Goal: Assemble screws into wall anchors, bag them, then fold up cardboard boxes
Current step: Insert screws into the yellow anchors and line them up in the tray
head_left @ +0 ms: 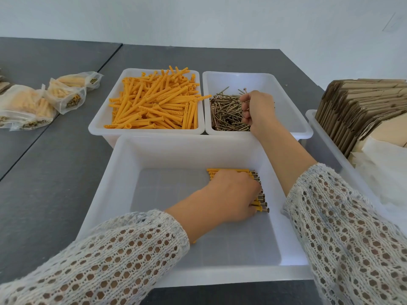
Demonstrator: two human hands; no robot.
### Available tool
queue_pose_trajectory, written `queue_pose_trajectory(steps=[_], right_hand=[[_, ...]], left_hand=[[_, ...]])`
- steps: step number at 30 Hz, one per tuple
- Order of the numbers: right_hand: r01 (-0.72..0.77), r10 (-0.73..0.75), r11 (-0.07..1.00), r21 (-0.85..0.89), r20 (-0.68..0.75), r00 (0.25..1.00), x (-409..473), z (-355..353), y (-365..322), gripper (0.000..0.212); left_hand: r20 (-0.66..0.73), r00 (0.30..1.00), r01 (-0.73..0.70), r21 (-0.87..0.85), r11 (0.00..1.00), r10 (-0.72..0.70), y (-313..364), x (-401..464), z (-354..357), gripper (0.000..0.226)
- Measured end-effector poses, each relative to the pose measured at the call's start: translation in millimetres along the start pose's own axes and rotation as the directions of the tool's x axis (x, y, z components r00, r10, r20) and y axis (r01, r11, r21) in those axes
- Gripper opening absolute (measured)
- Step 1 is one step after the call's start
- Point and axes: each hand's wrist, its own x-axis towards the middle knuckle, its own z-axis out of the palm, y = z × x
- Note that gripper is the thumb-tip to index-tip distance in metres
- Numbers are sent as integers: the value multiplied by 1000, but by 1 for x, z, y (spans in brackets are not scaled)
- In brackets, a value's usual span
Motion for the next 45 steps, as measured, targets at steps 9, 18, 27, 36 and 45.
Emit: queue_pose_trajectory(steps=[9,18,27,36,45], right_hand=[[104,-109,974,-200,-14,994,2,0,6,29],[273,-183,588,-761,204,962,6,4,18,25],[329,-51,349,-877,333,941,-3,9,15,18],[319,18,274,-907,336,942,-6,9,11,14],[291,-115,389,-874,267,957,-10,7,12,11]], left_hand=[[-242,967,52,-128,990,-82,-13,10,-19,31],[-637,727,182,-179,967,-255,-52,-3,-52,11],[-503,630,603,-163,781,-591,-113,-8,-39,27],[-288,769,548,-163,821,-571,-122,-5,-37,44],[-409,688,517,-303,800,-599,-117,-3,-37,27]])
